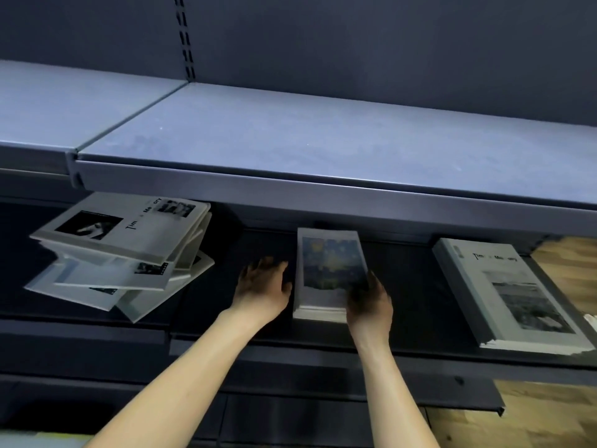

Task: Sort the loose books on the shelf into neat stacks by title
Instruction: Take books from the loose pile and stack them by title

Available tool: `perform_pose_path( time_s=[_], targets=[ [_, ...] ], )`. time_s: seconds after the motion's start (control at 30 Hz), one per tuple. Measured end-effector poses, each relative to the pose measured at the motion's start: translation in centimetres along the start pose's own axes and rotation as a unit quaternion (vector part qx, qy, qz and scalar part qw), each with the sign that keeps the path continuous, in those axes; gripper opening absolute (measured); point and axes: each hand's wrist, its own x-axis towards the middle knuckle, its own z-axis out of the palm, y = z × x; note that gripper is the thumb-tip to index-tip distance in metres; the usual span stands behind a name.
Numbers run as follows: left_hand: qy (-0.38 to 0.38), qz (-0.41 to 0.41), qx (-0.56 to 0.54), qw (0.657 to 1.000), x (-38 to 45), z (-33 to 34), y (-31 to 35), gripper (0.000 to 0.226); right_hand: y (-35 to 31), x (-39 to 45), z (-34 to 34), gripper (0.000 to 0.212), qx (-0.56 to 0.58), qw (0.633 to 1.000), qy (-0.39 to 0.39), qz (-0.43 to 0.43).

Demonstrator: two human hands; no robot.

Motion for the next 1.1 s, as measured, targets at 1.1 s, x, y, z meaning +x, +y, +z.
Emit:
perform_pose_path(
  time_s=[1.1],
  targets=[
    [0.121, -0.096, 0.004, 0.988, -8.7, -1.5, -1.3, 0.053, -4.5, -7.1, -2.6, 0.054, 0.036, 0.97, -0.171, -0.171]
  ],
)
